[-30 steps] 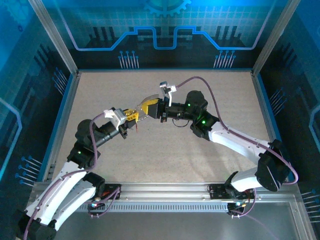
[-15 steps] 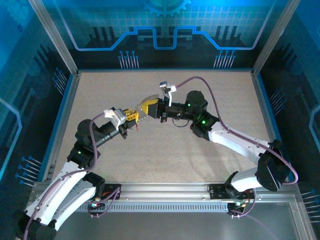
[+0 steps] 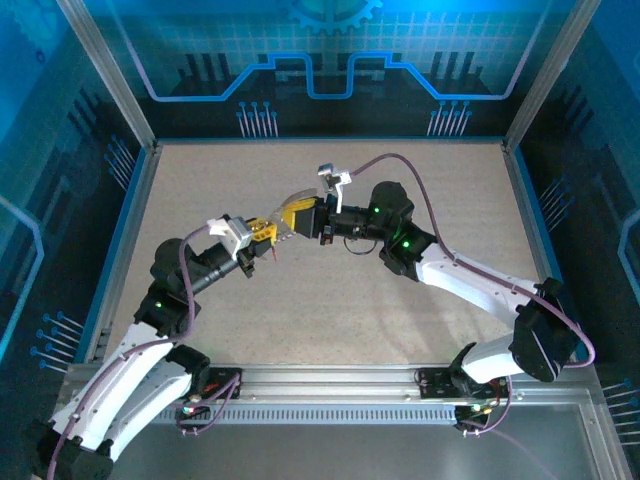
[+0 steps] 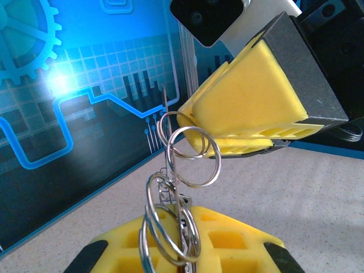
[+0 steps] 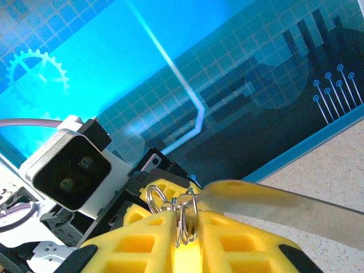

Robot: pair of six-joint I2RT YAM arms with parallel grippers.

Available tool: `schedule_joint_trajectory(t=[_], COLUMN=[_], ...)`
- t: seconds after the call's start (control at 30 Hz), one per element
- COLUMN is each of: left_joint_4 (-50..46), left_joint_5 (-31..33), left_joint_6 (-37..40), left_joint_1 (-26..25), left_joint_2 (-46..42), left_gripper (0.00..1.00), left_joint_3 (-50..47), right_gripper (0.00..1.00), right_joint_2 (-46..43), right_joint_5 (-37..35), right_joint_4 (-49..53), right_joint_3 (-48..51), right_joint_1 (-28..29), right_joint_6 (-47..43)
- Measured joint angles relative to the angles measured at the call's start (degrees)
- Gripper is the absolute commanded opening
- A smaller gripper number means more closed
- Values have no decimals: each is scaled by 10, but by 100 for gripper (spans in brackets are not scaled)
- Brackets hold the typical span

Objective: Put the keys on the keyring

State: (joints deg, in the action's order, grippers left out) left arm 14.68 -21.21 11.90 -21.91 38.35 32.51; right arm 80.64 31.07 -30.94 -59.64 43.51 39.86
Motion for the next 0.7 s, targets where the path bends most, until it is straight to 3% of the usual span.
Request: schedule_joint_trajectory(t=[0.27,0.43,0.7], left_joint_4=[-7,-11,-15], left_joint_5=[3,9,8], left_joint_6=[0,0,0], left_joint_1=[0,1,0], left_joint_2=[0,4,10], left_gripper=[0,0,0], left_joint_3=[0,0,0], right_gripper=[18,12,17], right_joint_2=[0,0,0], right_joint_5=[0,0,8], right_joint_4=[23,45,57], right_joint_3=[-8,-19,-21], right_joint_1=[1,6,12], right_joint_6=[-28,-51,-64])
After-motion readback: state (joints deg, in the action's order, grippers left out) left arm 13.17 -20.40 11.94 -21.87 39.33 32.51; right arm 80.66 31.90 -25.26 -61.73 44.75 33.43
